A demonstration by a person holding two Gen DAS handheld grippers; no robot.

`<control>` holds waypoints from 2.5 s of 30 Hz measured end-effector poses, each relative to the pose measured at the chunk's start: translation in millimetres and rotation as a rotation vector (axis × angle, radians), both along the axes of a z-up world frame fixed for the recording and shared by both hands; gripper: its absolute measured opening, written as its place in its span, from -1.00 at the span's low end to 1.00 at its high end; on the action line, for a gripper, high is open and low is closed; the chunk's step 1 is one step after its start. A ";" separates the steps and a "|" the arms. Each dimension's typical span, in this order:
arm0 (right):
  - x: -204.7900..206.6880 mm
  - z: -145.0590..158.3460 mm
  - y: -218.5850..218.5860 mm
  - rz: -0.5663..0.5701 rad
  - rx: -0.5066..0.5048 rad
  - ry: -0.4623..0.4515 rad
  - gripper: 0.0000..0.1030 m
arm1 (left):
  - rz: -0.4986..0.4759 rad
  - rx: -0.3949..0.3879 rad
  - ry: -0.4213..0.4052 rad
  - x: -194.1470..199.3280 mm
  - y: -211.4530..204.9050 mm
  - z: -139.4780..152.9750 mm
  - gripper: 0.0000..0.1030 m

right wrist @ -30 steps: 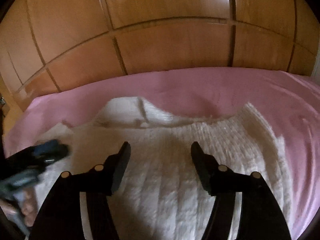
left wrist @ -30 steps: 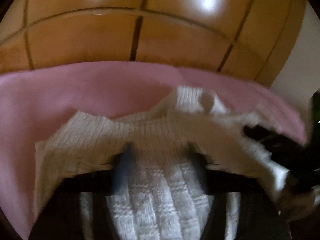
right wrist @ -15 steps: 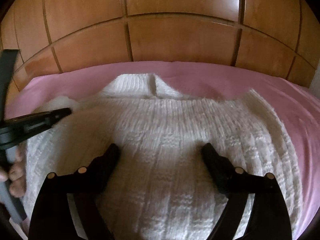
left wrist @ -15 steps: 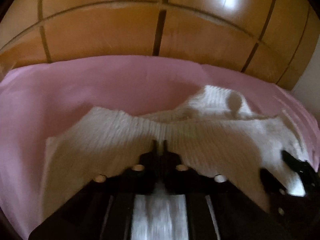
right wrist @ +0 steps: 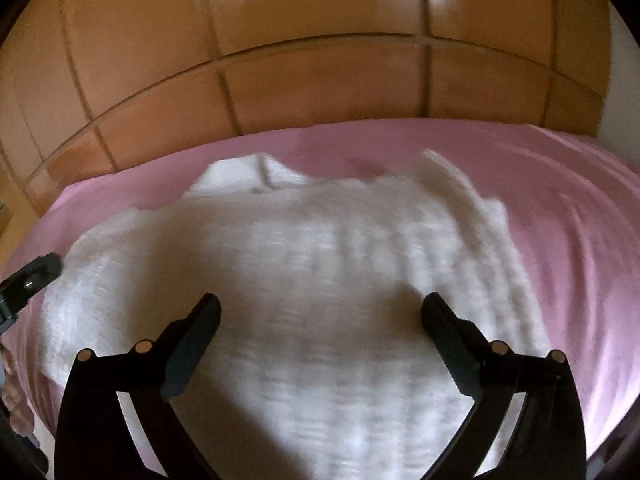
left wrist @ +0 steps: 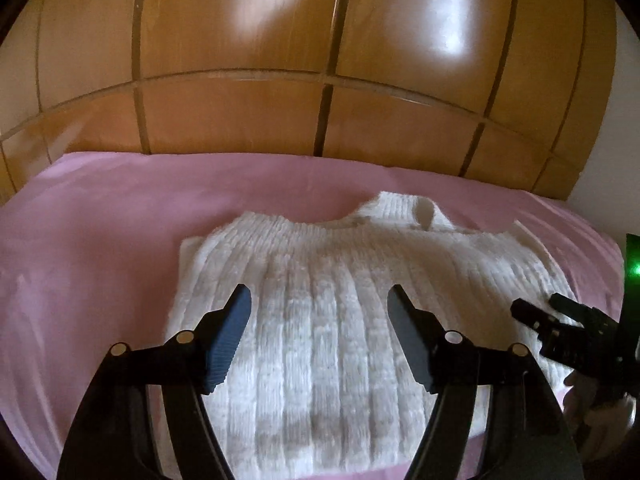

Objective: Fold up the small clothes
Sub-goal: 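Press the folded sweater flat with both open grippers, then grasp the sweater side with the right gripper and fold it over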

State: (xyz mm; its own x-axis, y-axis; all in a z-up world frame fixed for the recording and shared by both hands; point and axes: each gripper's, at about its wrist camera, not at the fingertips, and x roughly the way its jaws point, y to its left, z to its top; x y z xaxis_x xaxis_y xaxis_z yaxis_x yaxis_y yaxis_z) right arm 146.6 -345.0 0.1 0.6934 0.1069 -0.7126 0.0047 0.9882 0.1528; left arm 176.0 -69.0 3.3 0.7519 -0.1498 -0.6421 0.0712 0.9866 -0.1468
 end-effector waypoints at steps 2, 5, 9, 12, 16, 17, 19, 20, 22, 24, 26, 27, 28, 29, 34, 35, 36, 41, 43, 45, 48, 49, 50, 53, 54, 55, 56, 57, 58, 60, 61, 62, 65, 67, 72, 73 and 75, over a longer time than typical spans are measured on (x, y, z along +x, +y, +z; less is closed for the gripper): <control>-4.7 -3.3 -17.9 -0.051 0.010 0.016 0.95 | -0.007 -0.001 -0.005 -6.2 -1.0 0.9 0.35; -11.7 -8.3 -45.5 -0.111 0.086 0.033 0.95 | -0.013 0.001 -0.006 -15.5 -2.1 1.3 0.35; -18.3 -13.4 -60.6 -0.121 0.133 0.041 0.95 | -0.021 0.018 -0.013 -22.6 -4.6 2.1 0.35; -20.1 -14.8 -59.5 -0.123 0.116 0.045 0.95 | -0.030 0.030 -0.017 -26.7 -6.9 3.2 0.35; -21.1 -15.2 -57.0 -0.129 0.110 0.043 0.95 | -0.028 0.047 -0.027 -31.9 -6.3 3.7 0.46; -21.7 -15.3 -57.2 -0.129 0.111 0.042 0.95 | -0.028 0.050 -0.029 -32.6 -5.5 3.5 0.46; -21.8 -15.5 -57.8 -0.126 0.115 0.042 0.95 | -0.026 0.058 -0.028 -34.6 -5.4 3.4 0.46; -21.1 -16.0 -58.3 -0.125 0.116 0.042 0.95 | -0.025 0.062 -0.026 -34.9 -4.6 3.4 0.46; -18.5 -16.8 -57.8 -0.123 0.117 0.041 0.95 | -0.022 0.059 -0.017 -34.9 -2.9 1.9 0.46; -18.9 -17.0 -57.2 -0.125 0.116 0.040 0.95 | -0.018 0.061 -0.017 -35.5 -1.7 0.9 0.46; -19.0 -17.2 -57.3 -0.123 0.115 0.039 0.95 | -0.013 0.069 -0.011 -35.3 0.1 -1.3 0.46; -19.5 -17.6 -56.8 -0.124 0.117 0.037 0.96 | -0.007 0.072 0.000 -34.4 1.9 -4.7 0.46; -19.7 -18.0 -57.3 -0.123 0.118 0.036 0.96 | -0.007 0.075 0.008 -32.7 4.6 -7.5 0.46; -20.6 -18.1 -57.6 -0.123 0.120 0.035 0.96 | 0.008 0.082 0.035 -29.2 9.2 -16.0 0.46; -23.2 -20.5 -58.5 -0.121 0.128 0.020 0.96 | 0.075 0.059 0.168 -16.4 35.1 -55.4 0.46; -24.5 -20.8 -57.9 -0.121 0.125 0.018 0.96 | 0.073 0.056 0.160 -18.4 36.9 -56.5 0.46; -24.6 -20.7 -57.8 -0.121 0.122 0.018 0.96 | 0.070 0.059 0.154 -20.8 37.4 -55.9 0.46; -25.8 -12.9 -64.5 -0.118 0.176 0.020 0.95 | 0.072 -0.068 0.124 -31.7 52.5 -43.5 0.46; -30.7 -5.3 -74.7 -0.111 0.247 0.008 0.95 | 0.066 -0.093 0.101 -36.2 56.1 -36.0 0.46; -38.8 2.7 -88.6 -0.119 0.304 -0.021 0.95 | 0.048 -0.116 0.079 -40.2 54.9 -29.1 0.46; -46.0 6.9 -107.4 -0.150 0.326 -0.047 0.95 | 0.000 -0.162 0.061 -44.6 47.4 -22.5 0.46; -47.0 3.9 -113.7 -0.157 0.341 -0.040 0.95 | -0.020 -0.170 0.060 -45.1 42.6 -22.0 0.46; -47.8 -2.9 -120.8 -0.167 0.361 -0.022 0.95 | -0.041 -0.172 0.063 -45.2 35.7 -22.1 0.46; -47.5 -24.8 -131.0 -0.167 0.410 0.035 0.88 | -0.081 -0.158 0.079 -41.9 20.9 -26.2 0.46; -47.6 -30.4 -132.3 -0.166 0.425 0.049 0.70 | -0.092 -0.148 0.093 -38.3 15.1 -30.4 0.46; -47.0 -36.3 -135.9 -0.156 0.452 0.065 0.52 | -0.099 -0.141 0.107 -35.9 11.3 -33.4 0.46; -48.5 -38.8 -135.5 -0.146 0.463 0.073 0.47 | -0.102 -0.134 0.122 -32.9 8.7 -37.2 0.46; -50.4 -38.6 -133.4 -0.131 0.448 0.072 0.31 | -0.101 -0.122 0.146 -28.4 5.3 -42.3 0.46; -50.8 -39.1 -132.0 -0.107 0.453 0.081 0.21 | -0.091 -0.111 0.167 -25.3 3.9 -46.4 0.46; -52.3 -43.3 -127.8 -0.053 0.504 0.105 0.15 | -0.082 -0.099 0.193 -19.4 2.2 -53.4 0.46; -53.0 -43.9 -124.4 -0.030 0.491 0.112 0.02 | -0.077 -0.097 0.194 -19.0 1.6 -54.4 0.46; -53.8 -43.6 -121.6 -0.021 0.460 0.114 -0.11 | -0.078 -0.094 0.194 -18.2 0.3 -54.5 0.46; -53.1 -43.0 -120.7 -0.022 0.491 0.140 -0.56 | -0.077 -0.060 0.192 -18.3 -4.2 -54.6 0.46; -50.0 -33.4 -117.6 -0.020 0.474 0.133 -0.63 | -0.080 -0.062 0.190 -18.5 -3.5 -53.7 0.46; -46.5 3.2 -100.9 0.048 0.481 0.069 -0.65 | -0.083 -0.105 0.195 -16.3 2.8 -52.2 0.46; -45.3 11.1 -95.0 0.068 0.475 0.058 -0.65 | -0.082 -0.111 0.196 -16.0 3.5 -51.7 0.46; -41.2 21.9 -81.6 0.086 0.462 0.048 -0.66 | -0.081 -0.124 0.195 -15.3 4.5 -50.9 0.46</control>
State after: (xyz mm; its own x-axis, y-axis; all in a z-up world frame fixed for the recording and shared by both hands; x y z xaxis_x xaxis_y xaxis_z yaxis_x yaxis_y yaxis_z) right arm 105.4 -426.7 22.0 0.6355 0.4758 -0.6081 -0.0565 0.8141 0.5780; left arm 160.6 -64.5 -47.5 0.5980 -0.2913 -0.7467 0.1080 0.9524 -0.2851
